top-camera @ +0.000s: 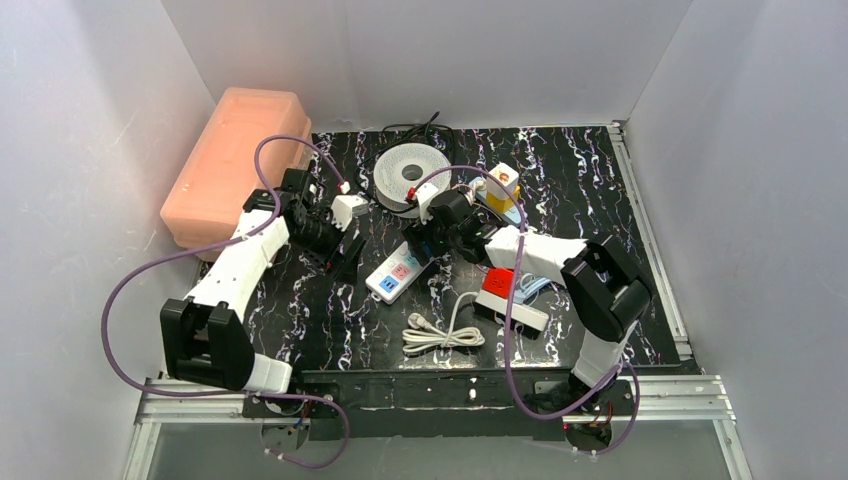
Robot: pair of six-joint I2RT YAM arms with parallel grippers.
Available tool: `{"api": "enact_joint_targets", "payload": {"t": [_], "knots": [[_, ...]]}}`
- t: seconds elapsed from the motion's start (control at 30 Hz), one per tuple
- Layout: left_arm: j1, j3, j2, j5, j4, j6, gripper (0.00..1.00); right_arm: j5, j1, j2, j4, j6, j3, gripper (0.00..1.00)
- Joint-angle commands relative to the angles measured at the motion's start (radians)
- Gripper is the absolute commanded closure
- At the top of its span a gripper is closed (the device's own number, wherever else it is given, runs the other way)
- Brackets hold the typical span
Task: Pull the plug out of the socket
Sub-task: Remove the plug from the socket.
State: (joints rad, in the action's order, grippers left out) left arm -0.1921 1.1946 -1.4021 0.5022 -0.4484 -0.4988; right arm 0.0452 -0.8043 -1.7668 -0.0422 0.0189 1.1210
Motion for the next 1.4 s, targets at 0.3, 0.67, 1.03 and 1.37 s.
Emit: {"api": "enact_joint_targets", "payload": {"t": [0.3,0.67,1.03,1.37], "knots": [[-0.005,-0.015,-0.054,0.032,-0.072,0.015,0.02,0.022,0.003,-0.021,-0.097,0.015,0.061,0.75],[-0.061,-0.284,0.184,0.187,0.205,-0.631,0.02,-0.009,0.003,0.074,-0.026,0.113,0.135,0.94],[-0.079,-0.733,0.358,0.338,0.631,-1.199,0.02,-0.075,0.024,0.108,-0.005,0.157,0.166,0.97],[-0.096,-0.806,0.224,0.304,1.230,-1.158,0.02,-0.164,0.058,0.115,0.003,0.206,0.164,0.98]]}}
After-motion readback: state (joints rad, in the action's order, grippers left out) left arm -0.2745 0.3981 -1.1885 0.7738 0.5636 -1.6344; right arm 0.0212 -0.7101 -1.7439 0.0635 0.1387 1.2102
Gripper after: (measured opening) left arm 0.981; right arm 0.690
